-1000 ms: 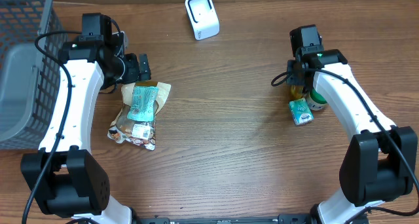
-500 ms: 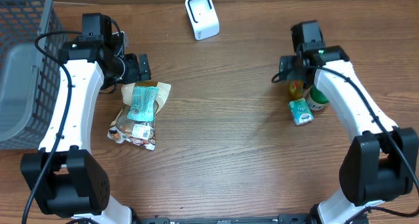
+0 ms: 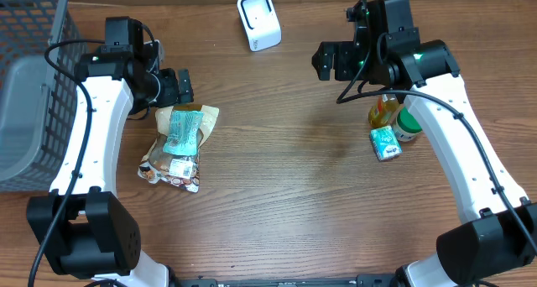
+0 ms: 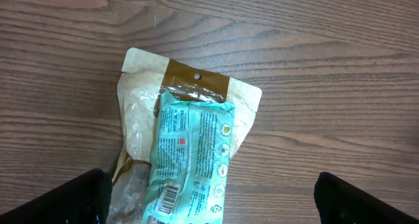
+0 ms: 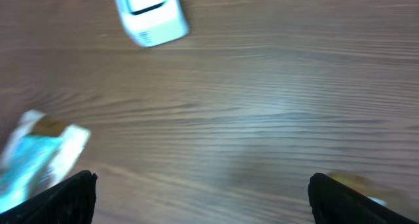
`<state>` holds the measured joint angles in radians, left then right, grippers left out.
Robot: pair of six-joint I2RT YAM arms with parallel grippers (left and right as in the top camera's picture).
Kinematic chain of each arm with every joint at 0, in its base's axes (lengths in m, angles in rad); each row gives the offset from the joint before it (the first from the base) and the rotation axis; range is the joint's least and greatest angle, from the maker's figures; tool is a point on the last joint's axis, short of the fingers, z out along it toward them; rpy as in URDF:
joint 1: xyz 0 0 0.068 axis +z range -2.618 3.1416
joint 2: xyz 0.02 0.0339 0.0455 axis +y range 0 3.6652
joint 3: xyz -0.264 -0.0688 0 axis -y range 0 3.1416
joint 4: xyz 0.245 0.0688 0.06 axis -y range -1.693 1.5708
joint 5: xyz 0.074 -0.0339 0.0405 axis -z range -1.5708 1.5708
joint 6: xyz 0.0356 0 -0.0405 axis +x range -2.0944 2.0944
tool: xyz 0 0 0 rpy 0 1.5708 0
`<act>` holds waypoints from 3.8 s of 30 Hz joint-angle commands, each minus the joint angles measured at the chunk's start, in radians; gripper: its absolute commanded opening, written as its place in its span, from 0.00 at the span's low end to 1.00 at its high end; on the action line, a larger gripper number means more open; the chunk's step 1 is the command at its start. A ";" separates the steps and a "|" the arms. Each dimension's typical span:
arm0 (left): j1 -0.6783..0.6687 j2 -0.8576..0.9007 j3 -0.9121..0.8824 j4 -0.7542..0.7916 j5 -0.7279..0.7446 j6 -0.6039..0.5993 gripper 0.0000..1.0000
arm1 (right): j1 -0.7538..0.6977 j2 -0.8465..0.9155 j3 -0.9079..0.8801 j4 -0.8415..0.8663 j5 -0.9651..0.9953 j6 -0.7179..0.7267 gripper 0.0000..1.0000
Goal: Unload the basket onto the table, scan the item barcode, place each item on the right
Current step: 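Open the right gripper and raise it off the oil bottle, then move the right gripper left to the teal wipes pack on the pouch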
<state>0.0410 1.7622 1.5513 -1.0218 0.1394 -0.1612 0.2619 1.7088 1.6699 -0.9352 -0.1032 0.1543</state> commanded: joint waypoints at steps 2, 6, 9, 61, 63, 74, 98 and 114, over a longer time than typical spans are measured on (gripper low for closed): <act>-0.002 -0.016 0.018 0.002 0.008 0.011 1.00 | 0.002 -0.011 0.018 0.002 -0.089 0.005 1.00; -0.002 -0.016 0.018 0.002 0.008 0.011 1.00 | 0.001 -0.011 0.018 0.002 -0.089 0.005 1.00; -0.002 -0.016 0.018 0.002 0.008 0.011 1.00 | 0.001 -0.011 0.018 0.002 -0.089 0.005 1.00; -0.002 -0.016 -0.011 -0.021 -0.171 -0.011 0.81 | 0.001 -0.011 0.018 0.002 -0.089 0.005 1.00; -0.002 -0.016 -0.051 -0.017 -0.282 -0.011 0.42 | 0.001 -0.011 0.018 0.002 -0.090 0.006 1.00; -0.002 -0.016 -0.237 0.165 -0.268 0.034 0.04 | 0.047 0.035 0.018 0.084 -0.471 0.155 0.76; 0.169 -0.016 -0.241 0.180 0.036 0.069 0.05 | 0.614 0.467 -0.008 0.538 0.005 0.719 0.49; 0.168 -0.016 -0.243 0.178 0.034 0.072 0.05 | 0.666 0.558 -0.008 0.568 0.079 0.844 0.22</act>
<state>0.2054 1.7607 1.3167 -0.8448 0.1825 -0.0975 0.9199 2.2650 1.6657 -0.3676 -0.0376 0.9981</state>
